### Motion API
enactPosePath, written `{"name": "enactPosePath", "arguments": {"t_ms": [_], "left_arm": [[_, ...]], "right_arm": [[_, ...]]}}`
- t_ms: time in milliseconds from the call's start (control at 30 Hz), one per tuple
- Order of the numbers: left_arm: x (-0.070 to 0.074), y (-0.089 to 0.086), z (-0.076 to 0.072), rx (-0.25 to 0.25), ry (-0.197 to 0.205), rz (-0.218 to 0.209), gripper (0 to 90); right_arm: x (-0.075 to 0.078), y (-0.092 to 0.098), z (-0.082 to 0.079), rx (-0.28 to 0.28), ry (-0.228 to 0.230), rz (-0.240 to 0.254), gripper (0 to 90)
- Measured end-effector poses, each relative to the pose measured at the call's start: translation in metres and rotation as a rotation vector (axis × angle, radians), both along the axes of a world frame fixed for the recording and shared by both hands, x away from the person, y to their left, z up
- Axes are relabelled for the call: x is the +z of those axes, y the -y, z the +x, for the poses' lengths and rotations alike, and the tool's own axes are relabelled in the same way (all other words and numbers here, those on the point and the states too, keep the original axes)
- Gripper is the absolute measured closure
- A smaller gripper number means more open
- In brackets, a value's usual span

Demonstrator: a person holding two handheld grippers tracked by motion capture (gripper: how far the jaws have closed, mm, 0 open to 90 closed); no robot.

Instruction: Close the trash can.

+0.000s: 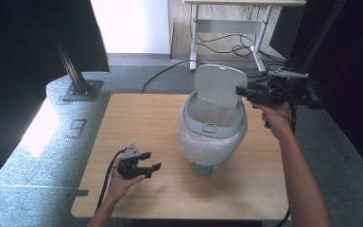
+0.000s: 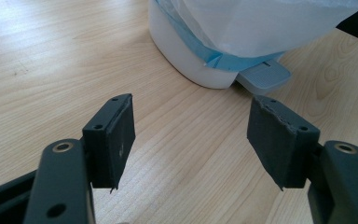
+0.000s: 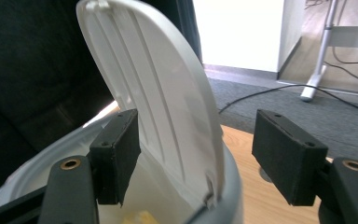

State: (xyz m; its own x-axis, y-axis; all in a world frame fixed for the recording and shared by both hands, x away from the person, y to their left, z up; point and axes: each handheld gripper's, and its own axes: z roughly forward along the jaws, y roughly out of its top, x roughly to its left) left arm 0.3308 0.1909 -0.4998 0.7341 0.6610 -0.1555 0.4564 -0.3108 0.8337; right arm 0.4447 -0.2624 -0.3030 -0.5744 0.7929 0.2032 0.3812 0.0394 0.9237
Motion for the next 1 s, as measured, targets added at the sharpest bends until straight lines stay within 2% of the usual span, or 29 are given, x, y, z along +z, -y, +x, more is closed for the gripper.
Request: {"name": "enactPosePath", "arguments": {"t_ms": [100,267,367,467,600,700,800,933,1000], "left_arm": [[0.0,0.0,0.0,-0.001,-0.001,0.0,31.8],[0.0,0.0,0.0,-0.004,-0.001,0.001,31.8],[-0.001,0.0,0.0,-0.005,-0.002,0.002,31.8],[-0.001,0.0,0.0,-0.005,-0.001,-0.002,31.8],[-0.001,0.0,0.0,-0.007,-0.001,0.0,31.8],[-0.001,0.002,-0.001,-0.009,-0.002,-0.001,31.8],[-0.001,0.003,-0.002,-0.014,-0.003,0.0,31.7],[-0.002,0.004,-0.002,-0.012,-0.006,0.001,31.6],[-0.002,0.005,-0.002,-0.014,-0.007,0.002,31.5]], "right_arm": [[0.001,-0.004,0.004,0.008,-0.002,0.016,31.5],[0.005,-0.014,0.011,0.024,0.005,0.017,31.4],[0.008,-0.021,0.012,0.068,0.008,0.036,30.3],[0.008,-0.027,0.009,0.069,0.013,0.013,27.3],[0.006,-0.029,-0.002,0.109,0.022,0.002,25.4],[0.004,-0.032,-0.011,0.157,0.006,-0.005,19.9],[-0.003,-0.041,-0.028,0.208,0.002,-0.061,13.1],[-0.011,-0.043,-0.036,0.225,0.006,-0.066,10.9],[-0.014,-0.045,-0.041,0.216,0.032,-0.087,10.2]]}}
